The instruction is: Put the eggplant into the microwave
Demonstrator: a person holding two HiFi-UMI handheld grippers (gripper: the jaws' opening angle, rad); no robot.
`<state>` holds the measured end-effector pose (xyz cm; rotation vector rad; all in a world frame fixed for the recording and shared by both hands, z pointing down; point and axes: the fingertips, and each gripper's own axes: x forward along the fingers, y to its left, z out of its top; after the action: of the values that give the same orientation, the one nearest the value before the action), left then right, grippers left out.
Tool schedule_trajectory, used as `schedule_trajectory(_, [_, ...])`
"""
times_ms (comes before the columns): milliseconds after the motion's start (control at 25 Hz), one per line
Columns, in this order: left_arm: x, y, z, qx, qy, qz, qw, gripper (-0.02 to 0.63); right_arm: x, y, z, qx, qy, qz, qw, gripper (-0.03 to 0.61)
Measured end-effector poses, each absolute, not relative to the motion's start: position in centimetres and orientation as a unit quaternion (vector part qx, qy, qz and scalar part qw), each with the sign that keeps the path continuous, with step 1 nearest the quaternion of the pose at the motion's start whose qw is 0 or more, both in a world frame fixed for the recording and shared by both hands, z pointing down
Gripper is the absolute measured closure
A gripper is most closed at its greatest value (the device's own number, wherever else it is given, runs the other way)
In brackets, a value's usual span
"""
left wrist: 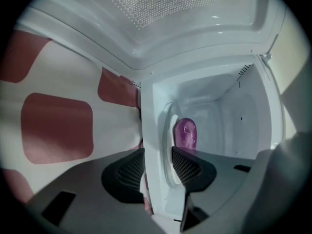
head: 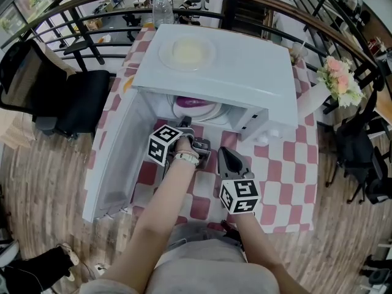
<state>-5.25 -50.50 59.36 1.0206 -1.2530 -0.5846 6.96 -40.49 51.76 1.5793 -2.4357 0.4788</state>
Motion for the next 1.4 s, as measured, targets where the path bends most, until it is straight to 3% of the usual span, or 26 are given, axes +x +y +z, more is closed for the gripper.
schedule_trajectory(840, [-4.9,-52.4,60.1,0.443,-0.551,-0.263,0.656,0.339,7.1,-39.9,52.1,0.54,-0.818,0.171,0.101,0.554])
schedule_trajectory(1400, [-4.1,-52.2,59.8,0.463,-0.533,-0.251,0.662,0.333,7.8,-40.5,51.6,0.545,-0.817,0.159,0.1,0.554])
